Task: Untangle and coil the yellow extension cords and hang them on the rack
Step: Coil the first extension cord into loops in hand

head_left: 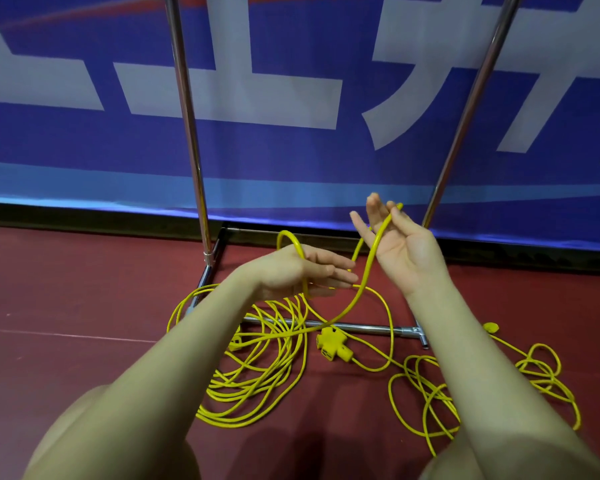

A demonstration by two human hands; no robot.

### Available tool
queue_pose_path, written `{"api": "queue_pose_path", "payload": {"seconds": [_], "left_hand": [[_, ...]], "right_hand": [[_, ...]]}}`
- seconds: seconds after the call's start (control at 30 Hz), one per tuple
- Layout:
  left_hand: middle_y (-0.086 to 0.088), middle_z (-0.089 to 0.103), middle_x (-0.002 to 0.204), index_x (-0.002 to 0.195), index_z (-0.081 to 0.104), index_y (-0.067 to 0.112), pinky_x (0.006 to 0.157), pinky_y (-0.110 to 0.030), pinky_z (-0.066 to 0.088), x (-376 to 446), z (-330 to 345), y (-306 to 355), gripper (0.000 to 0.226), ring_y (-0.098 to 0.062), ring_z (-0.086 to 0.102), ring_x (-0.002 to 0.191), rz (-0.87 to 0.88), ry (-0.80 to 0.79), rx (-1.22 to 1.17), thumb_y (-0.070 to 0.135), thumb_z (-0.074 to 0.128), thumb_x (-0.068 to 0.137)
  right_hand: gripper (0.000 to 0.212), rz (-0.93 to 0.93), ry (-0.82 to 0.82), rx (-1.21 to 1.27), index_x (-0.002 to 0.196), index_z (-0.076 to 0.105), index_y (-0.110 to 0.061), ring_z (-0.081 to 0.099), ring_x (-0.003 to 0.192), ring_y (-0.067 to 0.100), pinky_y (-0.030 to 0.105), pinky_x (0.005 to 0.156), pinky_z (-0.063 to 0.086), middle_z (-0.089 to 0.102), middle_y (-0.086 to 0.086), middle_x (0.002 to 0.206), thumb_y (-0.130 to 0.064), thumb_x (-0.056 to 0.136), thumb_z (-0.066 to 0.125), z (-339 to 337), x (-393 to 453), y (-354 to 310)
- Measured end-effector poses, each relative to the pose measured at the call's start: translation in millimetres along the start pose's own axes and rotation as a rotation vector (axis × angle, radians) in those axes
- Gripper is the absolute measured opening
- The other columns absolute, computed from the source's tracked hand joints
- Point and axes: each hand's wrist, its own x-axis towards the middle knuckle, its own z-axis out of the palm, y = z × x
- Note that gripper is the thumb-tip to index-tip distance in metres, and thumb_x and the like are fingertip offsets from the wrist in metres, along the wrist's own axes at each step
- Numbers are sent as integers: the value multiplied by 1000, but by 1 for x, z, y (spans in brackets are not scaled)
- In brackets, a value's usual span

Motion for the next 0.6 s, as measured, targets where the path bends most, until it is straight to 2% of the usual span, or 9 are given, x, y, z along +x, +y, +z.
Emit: {"api": "queue_pose_path", "payload": {"seconds": [0.1,0.2,0.33,0.47,0.53,0.6], "left_hand": [[3,69,106,119,54,11,84,-18,46,5,12,-2,27,-4,62,95,9,-55,44,4,39,98],[3,71,95,113,56,9,80,-16,48,8,20,-4,24,-6,65,92,49,-105,86,1,38,98],[1,70,75,95,54,7,72,-24,55,9,21,0,20,-12,69,73,134,-52,26,-5,38,96],[-3,69,78,92,53,9,77,-37,57,7,10,11,17,-16,70,75,284,104,-224,-2,41,93],[-4,70,78,89,51,10,78,-40,56,6,4,19,16,-18,71,78,389,177,-412,-1,39,92],[-5,71,77,87,50,11,77,-40,57,6,-1,26,19,-20,71,82,483,254,-545,-1,37,95]], "right_hand": [[24,-18,19,77,79,46,-9,72,80,21,43,87,50,71,15,84,-4,100,35,1,4,-2],[26,-28,1,59,78,45,-11,72,85,21,38,91,50,72,16,90,-5,100,33,0,8,-3],[21,27,14,-101,85,48,-13,71,87,21,34,84,54,73,14,93,-14,101,34,-8,9,-6],[24,77,118,-347,95,50,-12,69,77,21,33,74,55,73,9,85,-29,102,35,-16,8,-5],[25,93,143,-479,94,51,-13,67,71,19,30,71,52,72,7,80,-29,102,34,-18,7,0],[27,148,111,-607,93,54,-12,65,74,20,28,70,51,69,8,84,-27,102,34,-19,4,7]]}}
